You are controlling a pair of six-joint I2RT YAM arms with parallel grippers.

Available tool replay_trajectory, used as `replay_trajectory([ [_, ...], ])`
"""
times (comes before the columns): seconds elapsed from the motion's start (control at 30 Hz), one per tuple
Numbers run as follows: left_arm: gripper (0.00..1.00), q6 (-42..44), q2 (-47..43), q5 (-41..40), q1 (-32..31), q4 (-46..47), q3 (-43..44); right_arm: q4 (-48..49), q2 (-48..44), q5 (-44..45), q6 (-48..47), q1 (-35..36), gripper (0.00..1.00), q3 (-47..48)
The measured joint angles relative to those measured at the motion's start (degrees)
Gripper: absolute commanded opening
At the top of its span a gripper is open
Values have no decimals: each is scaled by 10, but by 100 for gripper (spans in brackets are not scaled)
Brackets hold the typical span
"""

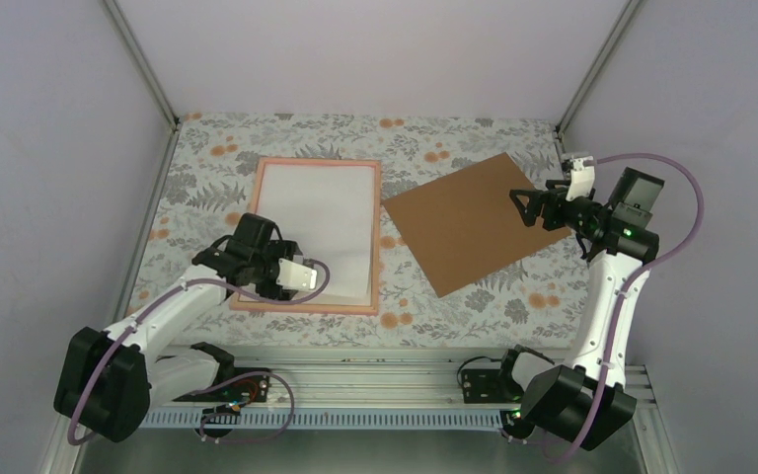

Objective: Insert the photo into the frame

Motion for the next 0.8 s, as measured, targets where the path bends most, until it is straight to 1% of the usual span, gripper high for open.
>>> replay_trajectory([
  [0.1, 100, 7, 10, 7, 0, -38, 20, 0, 0, 0, 0, 0, 100, 0],
  [0.3, 100, -5, 16, 21, 0, -89, 50, 0, 0, 0, -3, 0, 100, -7],
  [0.4, 100, -40, 18, 30, -2, -94, 78, -1, 8, 0, -8, 0, 100, -9],
  [0.47, 100, -72, 29, 30, -11, -87, 109, -1, 17, 1, -12, 0, 100, -9],
  [0.63, 100, -155, 83, 17, -52, -32, 183, -5, 54, 17, -30, 0, 100, -9],
  [0.7, 100, -174, 104, 3, -76, -5, 195, -4, 72, 31, -35, 0, 100, -9],
  [0.8, 100, -186, 140, -30, -131, 37, 201, -5, 111, 55, -38, 0, 100, -5],
])
